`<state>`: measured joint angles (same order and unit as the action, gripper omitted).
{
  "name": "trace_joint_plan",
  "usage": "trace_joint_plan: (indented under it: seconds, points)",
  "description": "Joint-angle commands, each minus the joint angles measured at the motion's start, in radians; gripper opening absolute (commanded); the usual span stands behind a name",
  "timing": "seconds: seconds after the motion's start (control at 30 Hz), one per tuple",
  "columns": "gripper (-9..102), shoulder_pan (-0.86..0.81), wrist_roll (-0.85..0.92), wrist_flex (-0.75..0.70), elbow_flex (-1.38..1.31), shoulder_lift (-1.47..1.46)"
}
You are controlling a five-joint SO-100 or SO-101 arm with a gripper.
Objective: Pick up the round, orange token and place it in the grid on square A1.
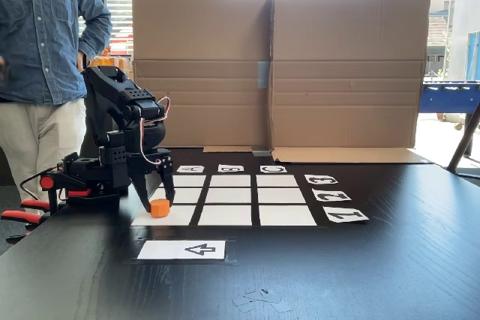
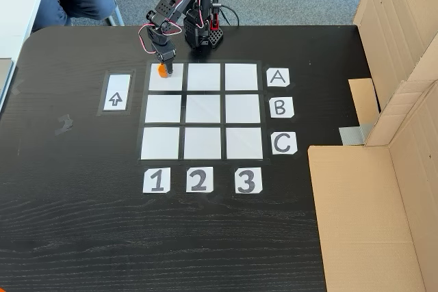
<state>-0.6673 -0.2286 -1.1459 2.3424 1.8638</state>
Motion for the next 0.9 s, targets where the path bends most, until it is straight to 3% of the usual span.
trace_joint_plan:
  seconds: [0.0,0.5,0.87]
  points:
    - [8,-0.006,-0.008,0.008,-0.037,-0.002]
    - [12,-0.002,-0.006,0.023,-0.021,-0.017]
    - [23,-0.003,-0.003,0.029,-0.014,-0.015]
